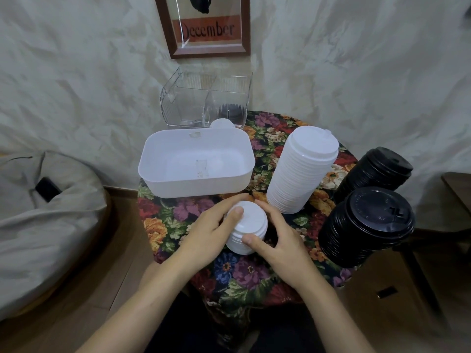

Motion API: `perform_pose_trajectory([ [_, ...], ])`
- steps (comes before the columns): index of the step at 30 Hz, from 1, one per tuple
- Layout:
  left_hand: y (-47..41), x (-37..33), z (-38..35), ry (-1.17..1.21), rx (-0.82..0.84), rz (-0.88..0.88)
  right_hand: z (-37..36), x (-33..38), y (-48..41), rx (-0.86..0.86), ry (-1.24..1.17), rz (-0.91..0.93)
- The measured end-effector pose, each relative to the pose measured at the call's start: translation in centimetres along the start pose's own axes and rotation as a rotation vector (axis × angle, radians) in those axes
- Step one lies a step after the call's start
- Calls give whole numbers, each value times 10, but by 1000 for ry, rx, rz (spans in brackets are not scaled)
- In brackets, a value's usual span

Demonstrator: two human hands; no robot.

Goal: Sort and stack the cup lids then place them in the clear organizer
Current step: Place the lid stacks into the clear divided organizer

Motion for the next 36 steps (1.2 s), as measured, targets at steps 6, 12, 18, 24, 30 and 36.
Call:
perform_pose_trajectory([
  [6,-1,3,-3,-55,-43,-32,1,2,-2,36,-9,19],
  [12,-1,6,-4,-100,-53,-42,1,3,-4,57,29,14],
  [18,1,8,-6,-81,-41,-49,2,3,-4,80,34,13],
  [24,4,8,-7,-59,-41,-65,-1,2,-3,92,70,16],
  [30,5,10,-8,-75,-43,-63,-3,1,-4,120,132,27],
  [36,4,10,-7,-64,6,-31,-7,1,-4,142,179,37],
])
Point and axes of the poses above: each hand's wrist, its own y-axis away from the middle knuckle, its own z-axis out of the back of the hand, x = y × z, the point moved 1 cm from there along -y, towards the middle knuckle, and after that the axes turned 9 degrees about z, right-handed, at the moved point
